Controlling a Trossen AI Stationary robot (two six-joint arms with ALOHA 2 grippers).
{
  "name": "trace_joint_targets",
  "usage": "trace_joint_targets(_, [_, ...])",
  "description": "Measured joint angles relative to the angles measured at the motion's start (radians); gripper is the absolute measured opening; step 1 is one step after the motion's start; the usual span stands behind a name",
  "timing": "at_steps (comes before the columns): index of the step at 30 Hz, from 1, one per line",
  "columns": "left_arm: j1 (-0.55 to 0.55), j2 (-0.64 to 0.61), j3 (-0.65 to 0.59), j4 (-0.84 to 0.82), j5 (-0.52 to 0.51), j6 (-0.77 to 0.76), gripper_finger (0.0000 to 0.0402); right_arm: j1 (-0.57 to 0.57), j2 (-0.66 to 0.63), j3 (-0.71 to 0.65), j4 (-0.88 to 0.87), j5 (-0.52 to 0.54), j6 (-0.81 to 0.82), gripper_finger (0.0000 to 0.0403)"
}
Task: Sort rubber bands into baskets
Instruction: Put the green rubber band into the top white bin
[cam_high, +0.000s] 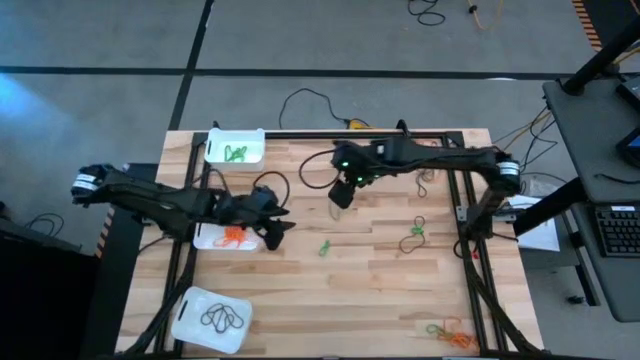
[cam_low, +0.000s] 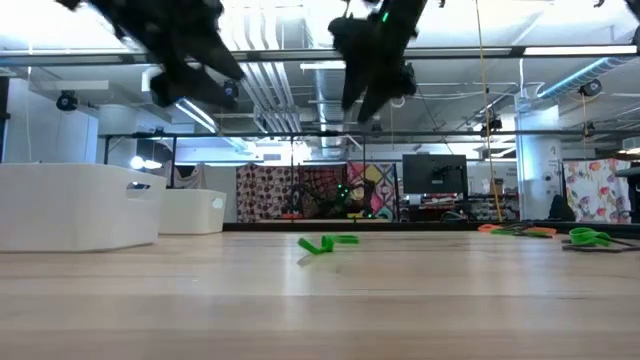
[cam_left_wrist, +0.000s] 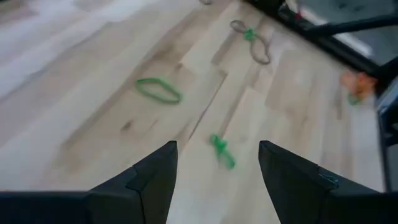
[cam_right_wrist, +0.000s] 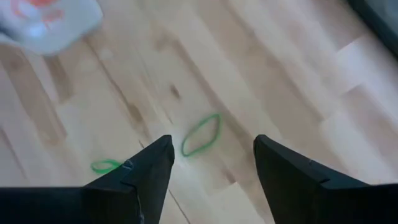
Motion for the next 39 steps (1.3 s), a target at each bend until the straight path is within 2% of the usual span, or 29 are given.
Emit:
trace_joint_targets(3, [0.071,0.07,-0.049,0.125,0.008,0.009,0.021,0.02,-0.081,0.0,-0.004,0.083,0.0,0.0217])
trace_joint_targets(5, [0.121,0.126,-0.055,0.142,0.007,-0.004,0.021,0.033,-0.127,0.0,-0.008,0.137,0.0,0.0217])
trace_joint_targets(9, [0.188,0.256,-0.007,0.132,0.007,-0.003,0.021,0.048,-0.202,0.0,-0.029,0.222,-0.002,0.0217])
trace_joint_targets(12, [0.204,0.354,0.06,0.135,0.006,0.075,0.021,0.048,-0.24,-0.002,-0.04,0.259,-0.034,0.0217])
trace_joint_targets(16, [0.206,0.477,0.159,0.125,0.04,0.181,0.021,0.045,-0.264,-0.003,-0.042,0.27,-0.104,0.0217])
trace_joint_targets(20, [0.215,0.602,0.245,0.13,0.059,0.16,0.021,0.045,-0.272,-0.004,-0.063,0.28,-0.175,0.0217])
trace_joint_targets(26, [0.213,0.75,0.357,0.128,0.058,0.108,0.021,0.036,-0.271,-0.005,-0.153,0.379,-0.241,0.0217])
trace_joint_targets(33, [0.215,0.876,0.478,0.125,0.07,0.148,0.021,-0.002,-0.283,-0.016,-0.198,0.382,-0.32,0.0217])
trace_joint_targets(39, [0.212,1.004,0.6,0.02,0.133,0.151,0.0207,-0.029,-0.285,-0.02,-0.193,0.375,-0.408,0.0217])
